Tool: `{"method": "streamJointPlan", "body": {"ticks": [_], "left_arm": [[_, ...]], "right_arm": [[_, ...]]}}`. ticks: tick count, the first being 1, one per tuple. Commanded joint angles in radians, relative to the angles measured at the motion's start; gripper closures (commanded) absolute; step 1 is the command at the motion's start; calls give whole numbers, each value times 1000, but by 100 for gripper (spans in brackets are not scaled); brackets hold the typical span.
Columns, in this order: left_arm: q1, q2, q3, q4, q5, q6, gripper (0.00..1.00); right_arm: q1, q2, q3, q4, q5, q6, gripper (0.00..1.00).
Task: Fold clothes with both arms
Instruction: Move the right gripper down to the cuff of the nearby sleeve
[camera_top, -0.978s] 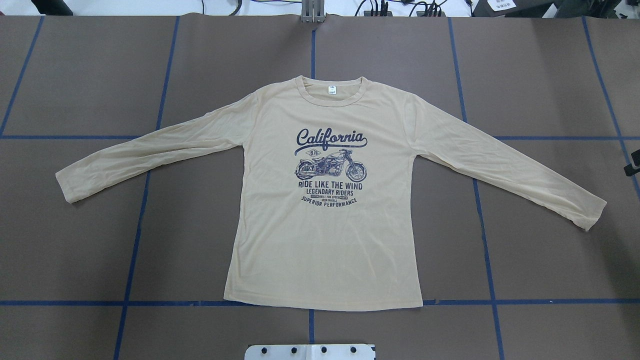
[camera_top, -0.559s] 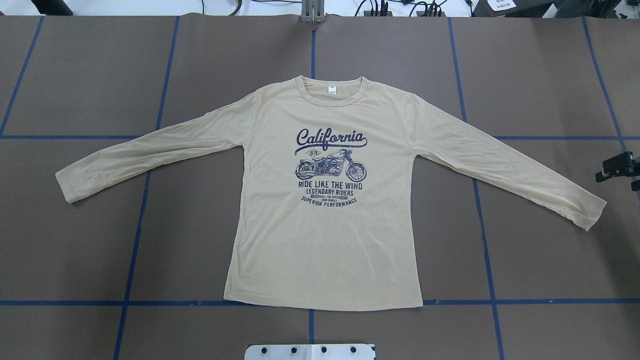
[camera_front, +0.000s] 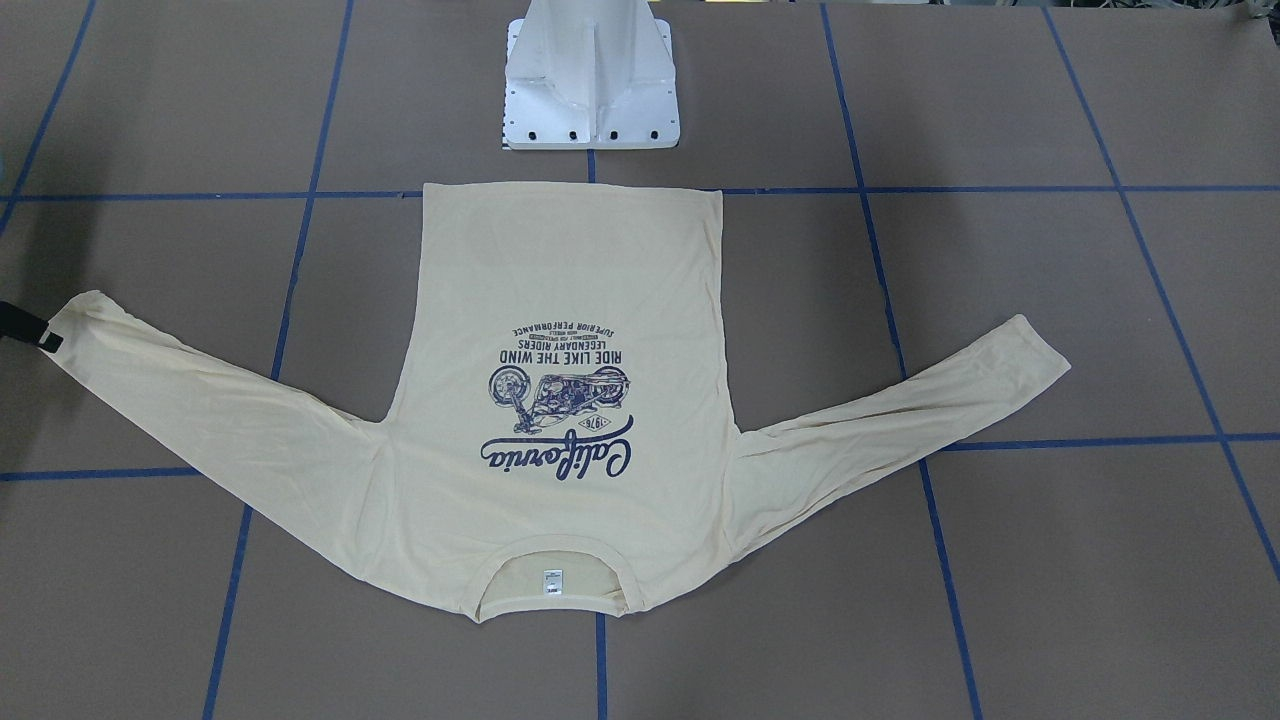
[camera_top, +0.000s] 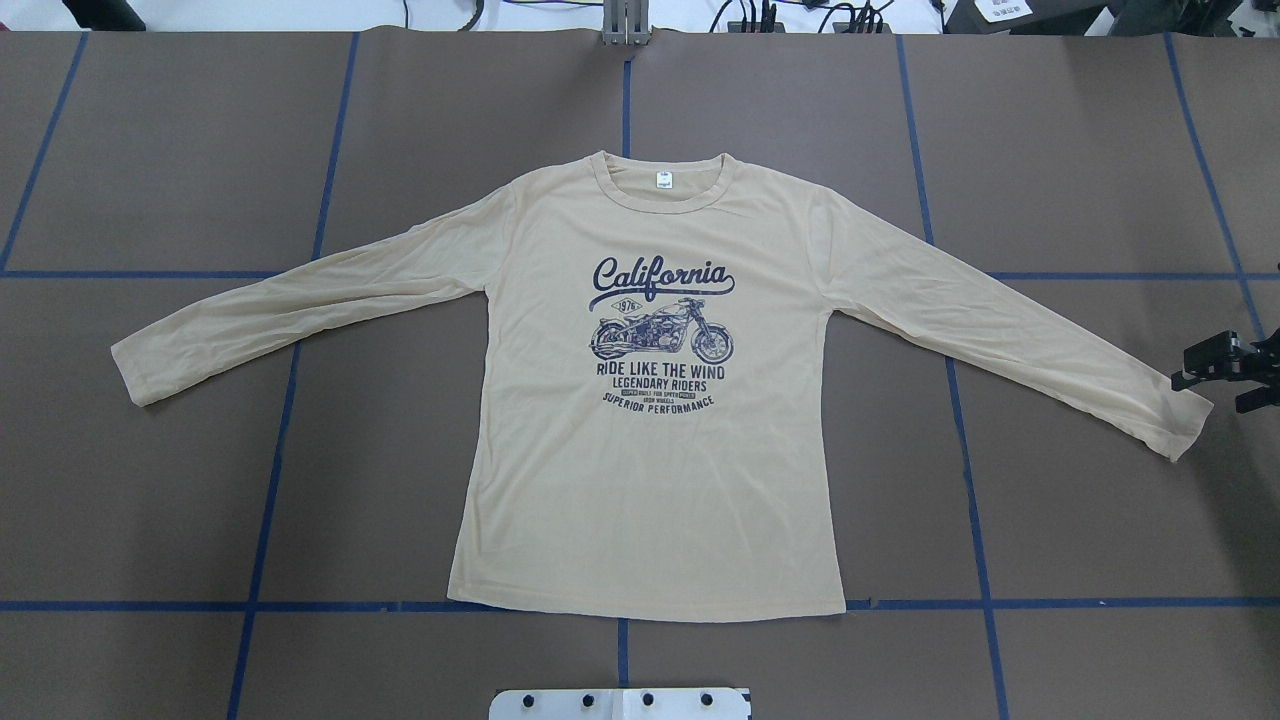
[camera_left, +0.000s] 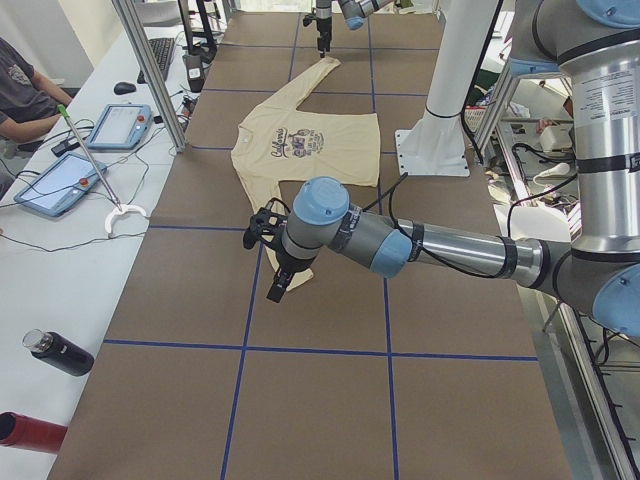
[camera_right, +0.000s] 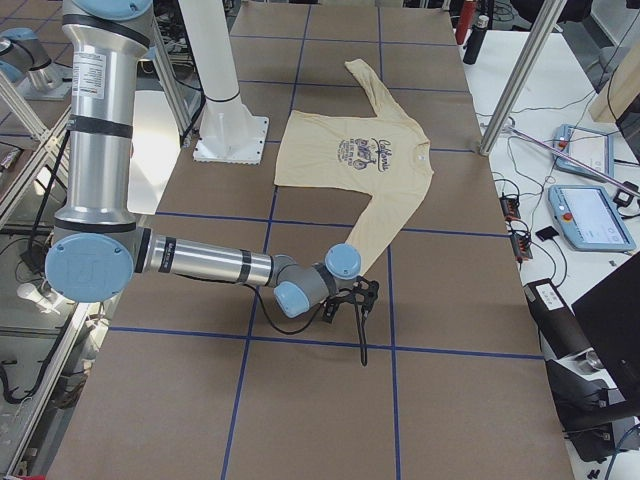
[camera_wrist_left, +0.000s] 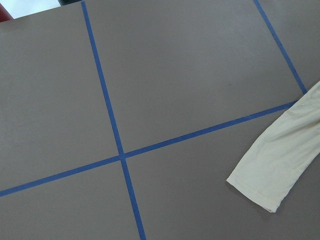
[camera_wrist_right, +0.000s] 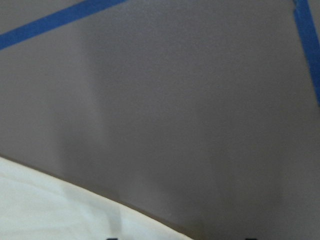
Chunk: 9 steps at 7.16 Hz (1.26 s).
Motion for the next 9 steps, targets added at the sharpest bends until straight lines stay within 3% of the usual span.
{"method": "streamJointPlan", "body": {"ticks": [1, 2, 3, 4, 5, 8, 9], "left_arm": [[0, 0, -2, -1, 0, 0, 0], [0, 0, -2, 0, 0, 0, 0], [0, 0, -2, -1, 0, 0, 0], [0, 0, -2, -1, 0, 0, 0], [0, 0, -2, 0, 0, 0, 0], [0, 0, 0, -1, 0, 2, 0], [0, 0, -2, -1, 0, 2, 0]], "right_arm": [[-11, -10, -4, 2, 0, 13, 13], [-9, -12, -4, 2, 0, 15, 15], [-9, -13, -4, 1, 0, 22, 34], [-9, -12, -5, 1, 0, 47, 83], [-11, -10, -5, 1, 1, 47, 100], [-6, -4, 16, 1, 12, 47, 100], [-5, -3, 68, -7, 15, 48, 100]]}}
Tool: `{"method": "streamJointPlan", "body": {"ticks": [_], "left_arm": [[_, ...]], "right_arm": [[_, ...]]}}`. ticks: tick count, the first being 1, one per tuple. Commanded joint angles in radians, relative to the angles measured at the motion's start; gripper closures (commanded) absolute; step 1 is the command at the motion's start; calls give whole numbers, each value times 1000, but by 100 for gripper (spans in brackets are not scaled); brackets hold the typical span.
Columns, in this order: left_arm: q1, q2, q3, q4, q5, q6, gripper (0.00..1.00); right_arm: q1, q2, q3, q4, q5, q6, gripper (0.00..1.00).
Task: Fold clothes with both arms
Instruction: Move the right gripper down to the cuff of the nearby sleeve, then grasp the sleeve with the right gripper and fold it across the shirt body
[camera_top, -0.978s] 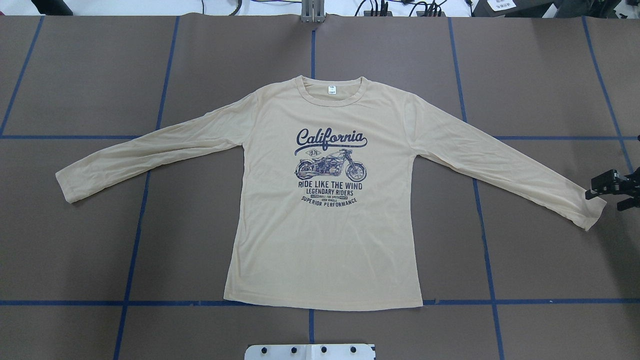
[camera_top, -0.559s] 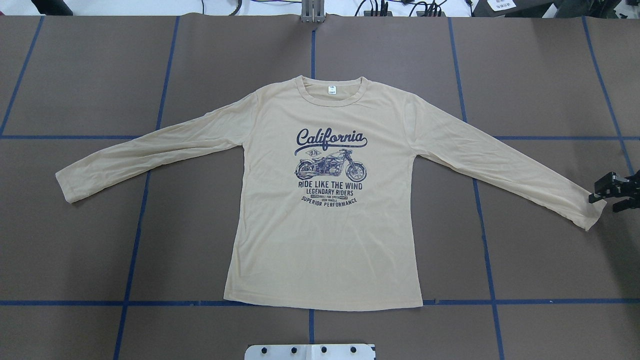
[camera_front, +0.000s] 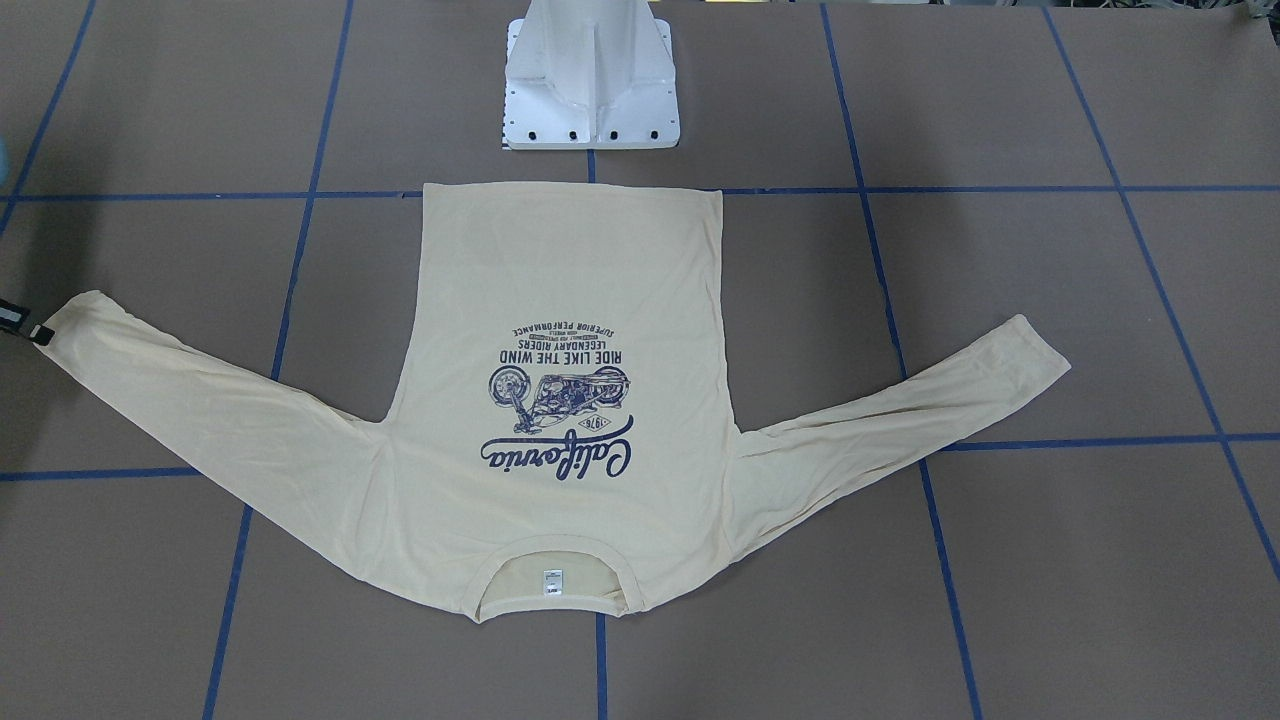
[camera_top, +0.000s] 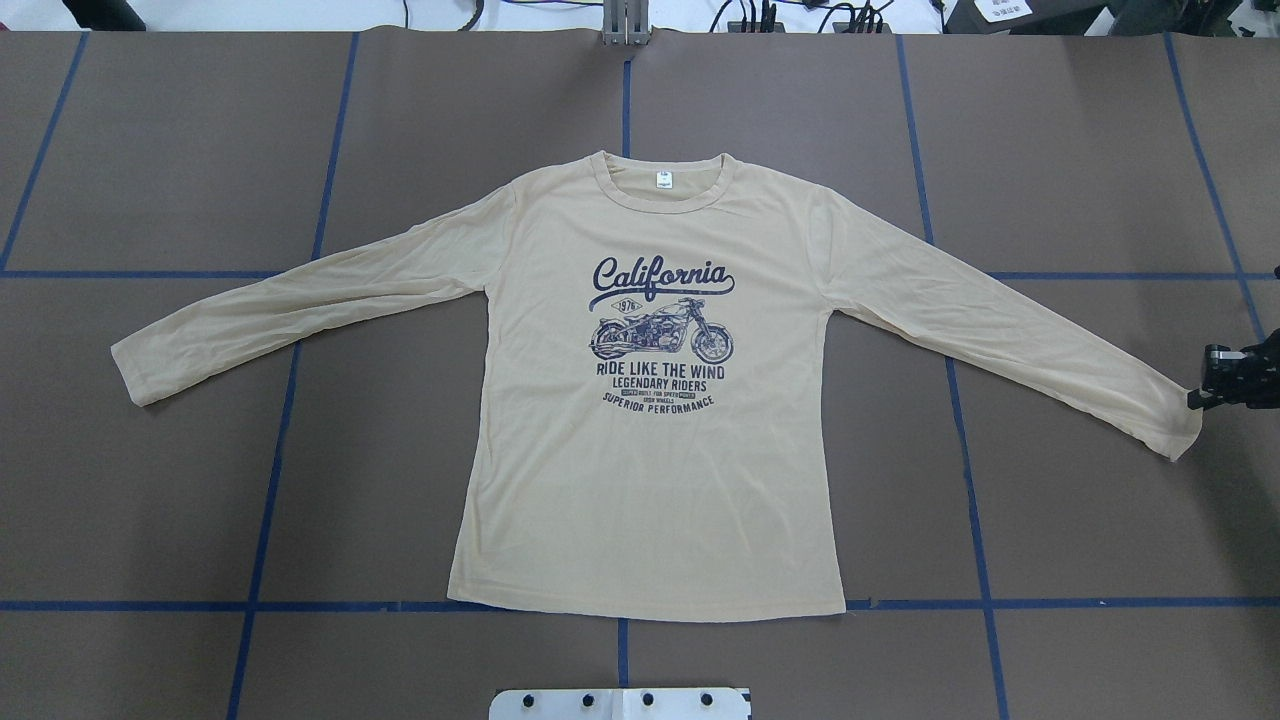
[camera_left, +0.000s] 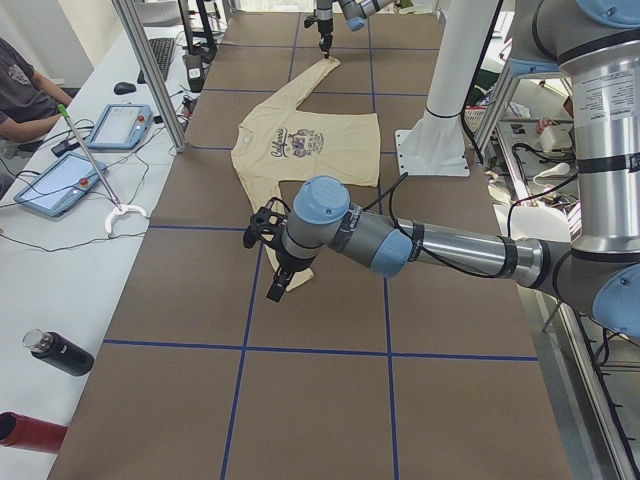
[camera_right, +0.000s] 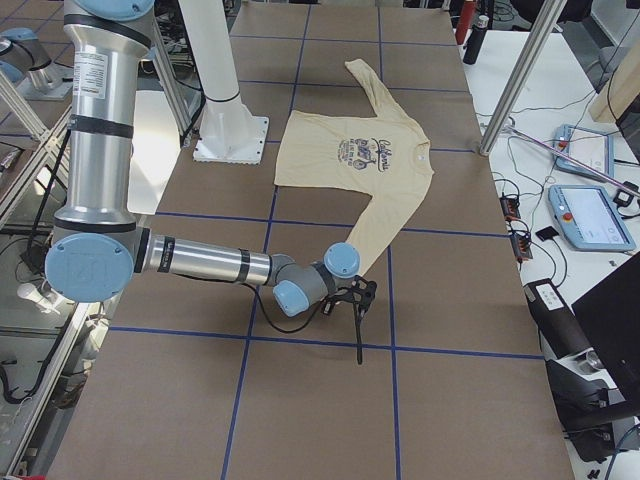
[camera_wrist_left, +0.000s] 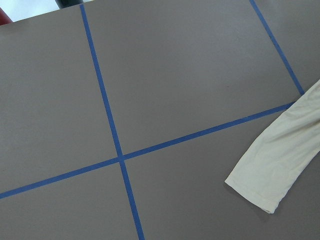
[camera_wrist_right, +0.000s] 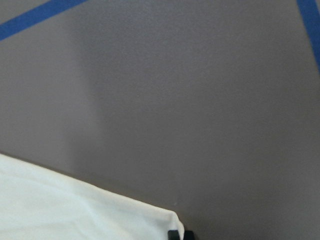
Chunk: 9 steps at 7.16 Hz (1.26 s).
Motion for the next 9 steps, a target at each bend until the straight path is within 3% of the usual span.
{"method": "streamJointPlan", "body": {"ticks": [1, 2, 4, 5, 7, 9], "left_arm": [[0, 0, -6, -2, -2, 2, 0], [0, -2, -6, -2, -6, 2, 0], [0, -2, -6, -2, -8, 2, 0], [0, -2, -6, -2, -37, 1, 0], [0, -2, -6, -24, -52, -1, 0], [0, -2, -6, -37, -54, 2, 0]], "right_arm": [[1, 3, 134, -23, 2, 37, 100], [-12, 50, 190, -24, -3, 161, 100], [-114, 266, 180, -50, -21, 379, 100], [-159, 391, 179, -131, -68, 450, 100], [-274, 674, 145, -344, -267, 542, 100], [-347, 902, 28, -406, -467, 576, 100]]}}
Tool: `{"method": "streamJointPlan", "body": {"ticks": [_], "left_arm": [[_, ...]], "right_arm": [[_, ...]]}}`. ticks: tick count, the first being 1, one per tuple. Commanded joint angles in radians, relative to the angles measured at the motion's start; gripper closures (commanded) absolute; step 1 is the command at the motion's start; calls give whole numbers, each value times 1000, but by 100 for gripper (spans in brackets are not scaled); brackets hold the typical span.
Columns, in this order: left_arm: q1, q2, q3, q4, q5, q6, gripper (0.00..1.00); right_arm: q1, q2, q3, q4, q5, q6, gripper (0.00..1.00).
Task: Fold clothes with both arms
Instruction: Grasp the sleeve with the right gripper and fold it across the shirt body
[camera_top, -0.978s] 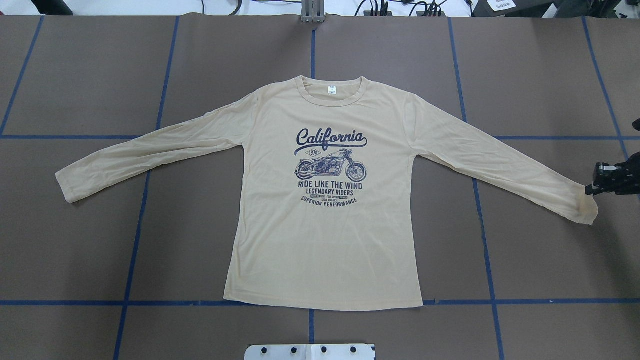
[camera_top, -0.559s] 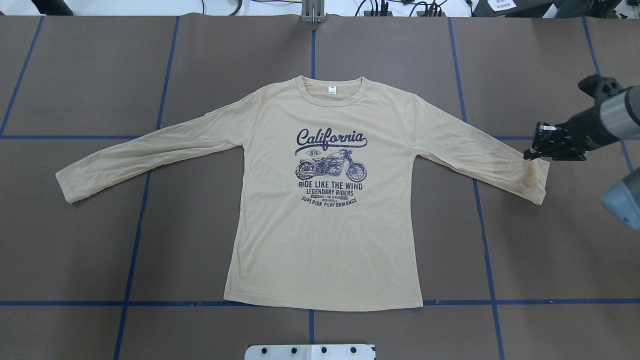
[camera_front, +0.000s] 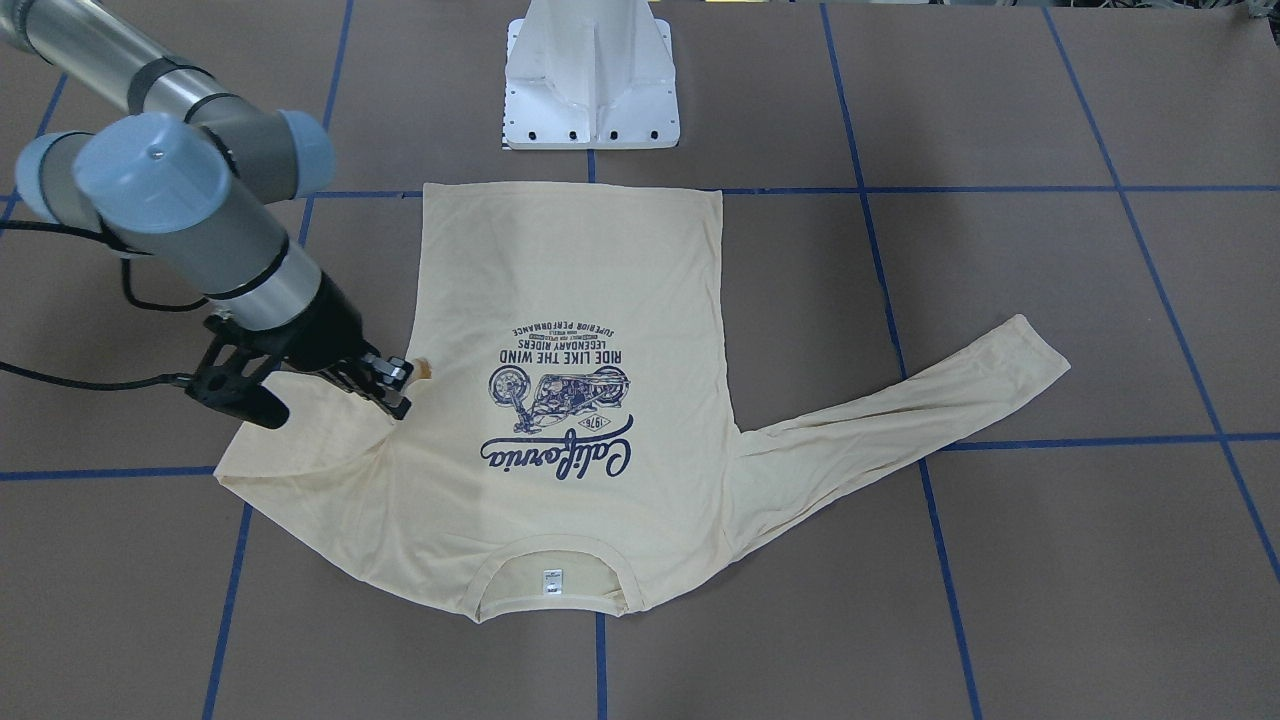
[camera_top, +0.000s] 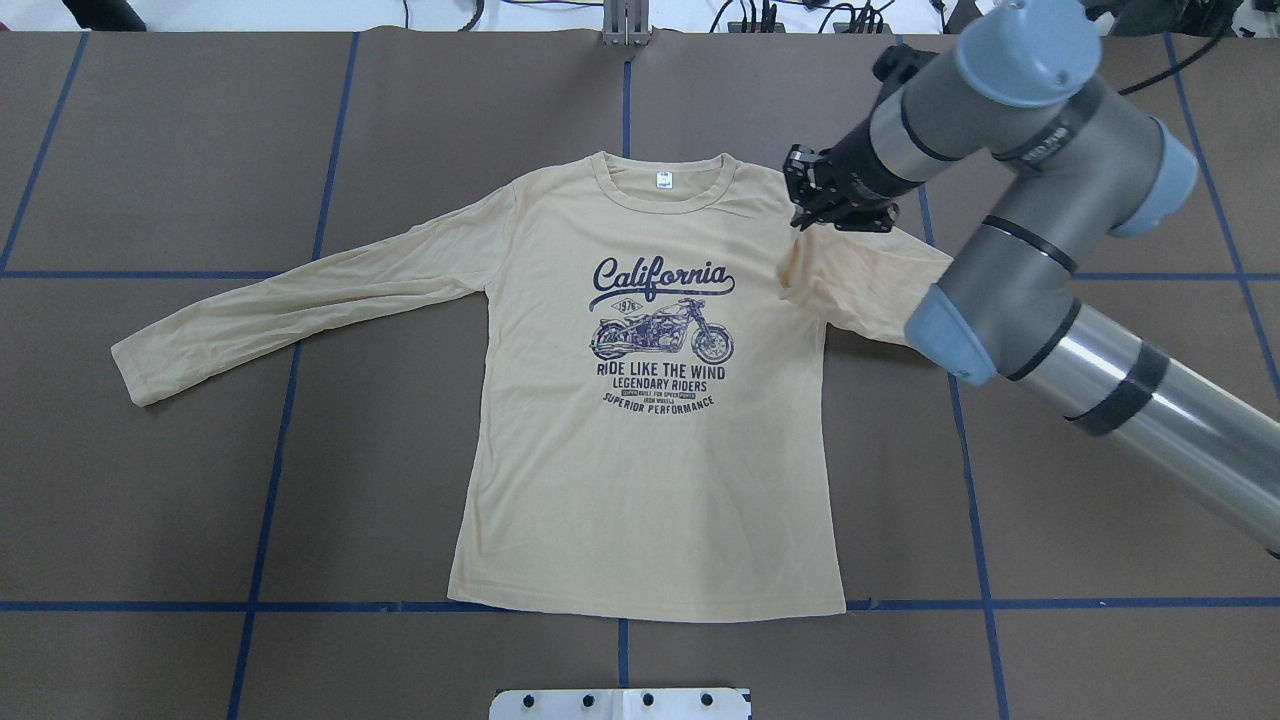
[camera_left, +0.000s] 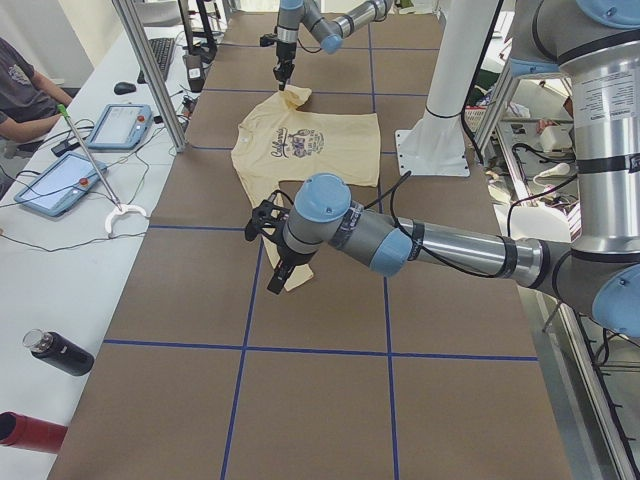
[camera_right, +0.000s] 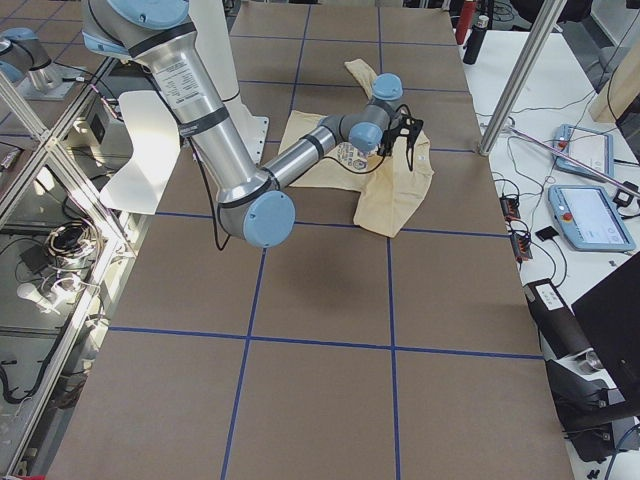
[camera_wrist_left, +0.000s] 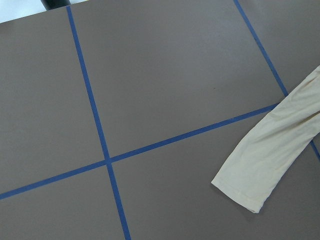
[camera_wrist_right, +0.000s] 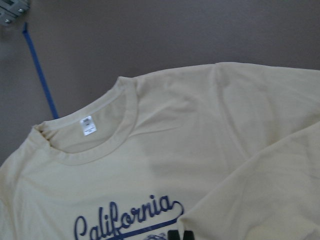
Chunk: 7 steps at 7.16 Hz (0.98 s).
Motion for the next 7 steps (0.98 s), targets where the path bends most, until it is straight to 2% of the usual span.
{"method": "streamJointPlan", "body": {"ticks": [1, 2, 3, 5, 6, 7], "left_arm": [[0, 0, 5, -32, -31, 2, 0], [0, 2, 14, -51, -74, 2, 0], [0, 2, 23, -51, -124, -22, 0], [26, -21, 37, -56, -128, -88, 0], [51, -61, 55, -57, -123, -90, 0], [104, -105, 111, -69, -117, -131, 0]], "right_arm": [[-121, 289, -201, -28, -214, 90, 100], [-179, 398, -315, -22, -316, 106, 100], [-215, 440, -380, 2, -352, 109, 100], [-264, 551, -580, 126, -421, 112, 100], [-281, 579, -616, 138, -432, 113, 100], [-284, 629, -692, 165, -435, 127, 81]]}}
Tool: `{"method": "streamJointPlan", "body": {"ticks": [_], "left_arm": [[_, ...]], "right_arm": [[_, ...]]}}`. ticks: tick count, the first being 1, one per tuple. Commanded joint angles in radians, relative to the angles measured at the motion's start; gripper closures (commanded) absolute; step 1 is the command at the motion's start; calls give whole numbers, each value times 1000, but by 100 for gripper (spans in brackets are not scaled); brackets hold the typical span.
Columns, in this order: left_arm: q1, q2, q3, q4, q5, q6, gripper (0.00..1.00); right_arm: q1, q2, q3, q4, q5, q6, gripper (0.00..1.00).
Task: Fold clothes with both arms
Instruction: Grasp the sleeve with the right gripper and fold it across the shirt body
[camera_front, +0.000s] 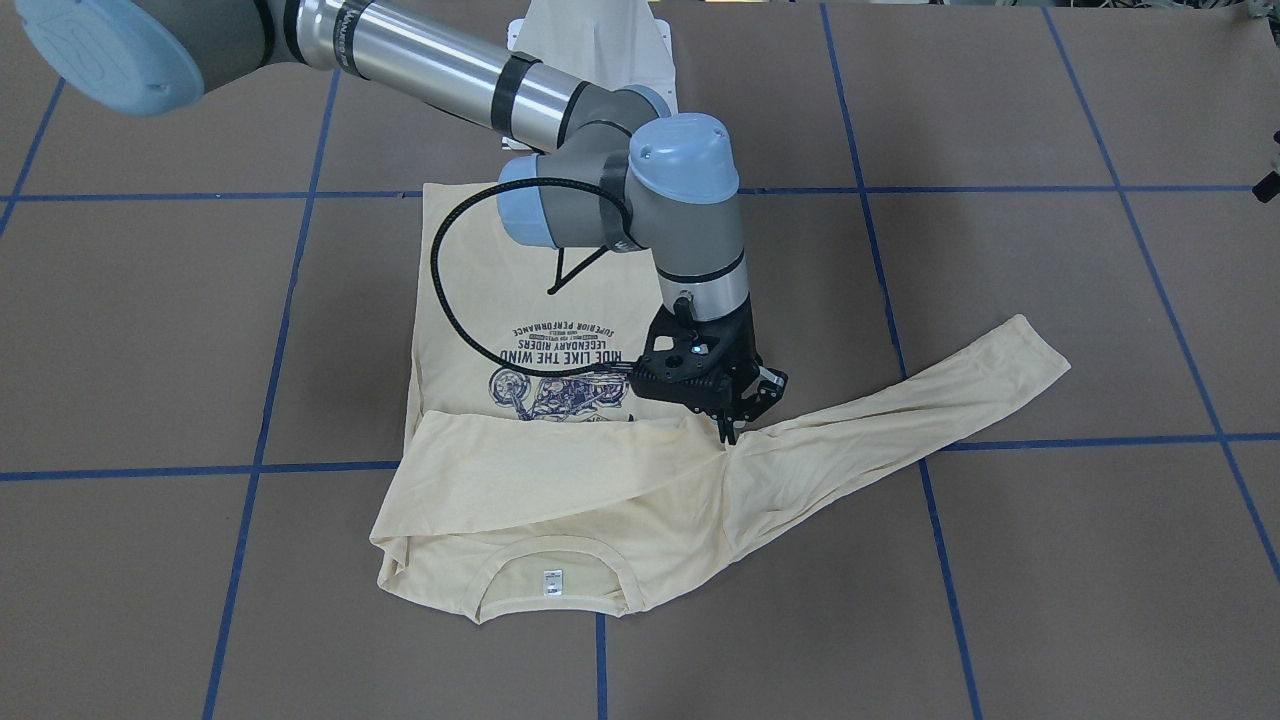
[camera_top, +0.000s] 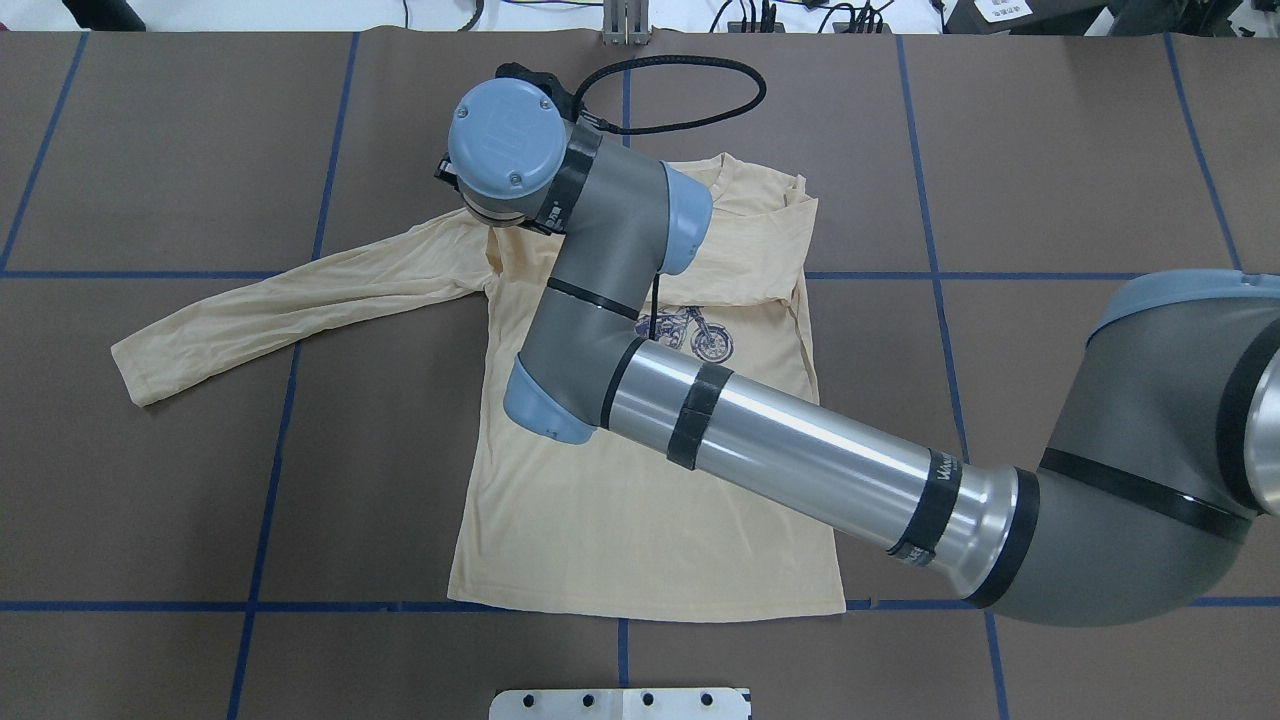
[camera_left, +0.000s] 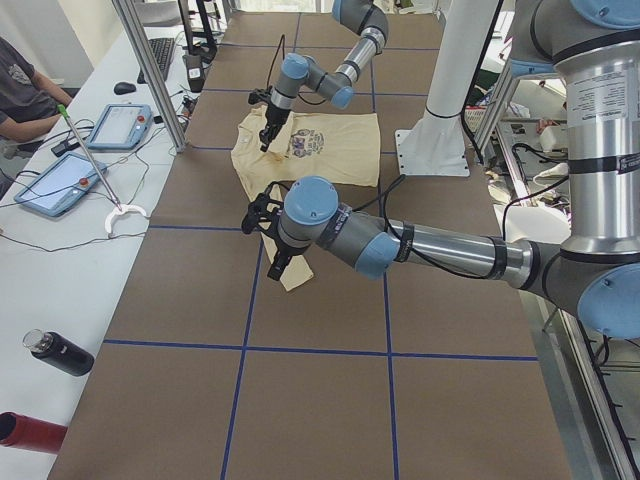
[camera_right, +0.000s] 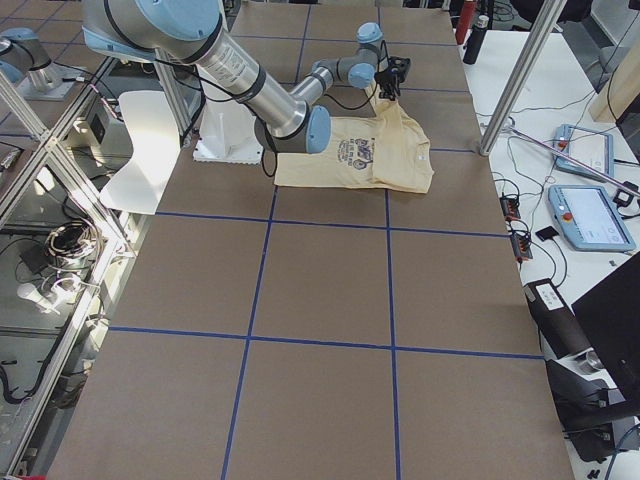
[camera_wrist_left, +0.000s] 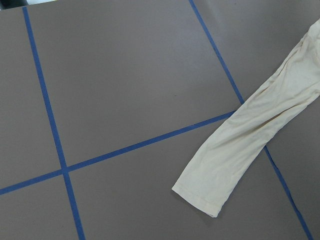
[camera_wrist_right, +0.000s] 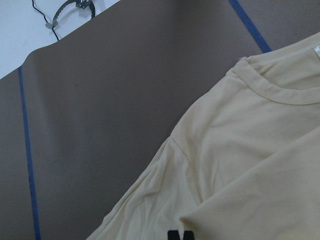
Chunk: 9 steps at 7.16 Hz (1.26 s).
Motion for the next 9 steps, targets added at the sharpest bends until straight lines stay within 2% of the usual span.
{"method": "streamJointPlan", "body": {"ticks": [1, 2, 4, 5, 7, 9], "left_arm": [[75, -88, 142, -57, 7, -89, 0], [126, -119, 207, -111, 12, -187, 0], [263, -125, 218, -214, 173, -397, 0], [298, -127, 265, -242, 206, -405, 1], [354, -162, 374, -314, 231, -410, 11], [413, -176, 419, -314, 231, -466, 20]], "right_arm": [[-12, 83, -153, 82, -53, 13, 2], [-12, 89, -163, 87, -55, 13, 1], [-8, 100, -128, 83, -28, 60, 0], [2, 29, -34, 78, 26, 77, 1], [46, -212, 274, -64, 152, 67, 1], [141, -491, 564, -75, 335, 52, 1]]}}
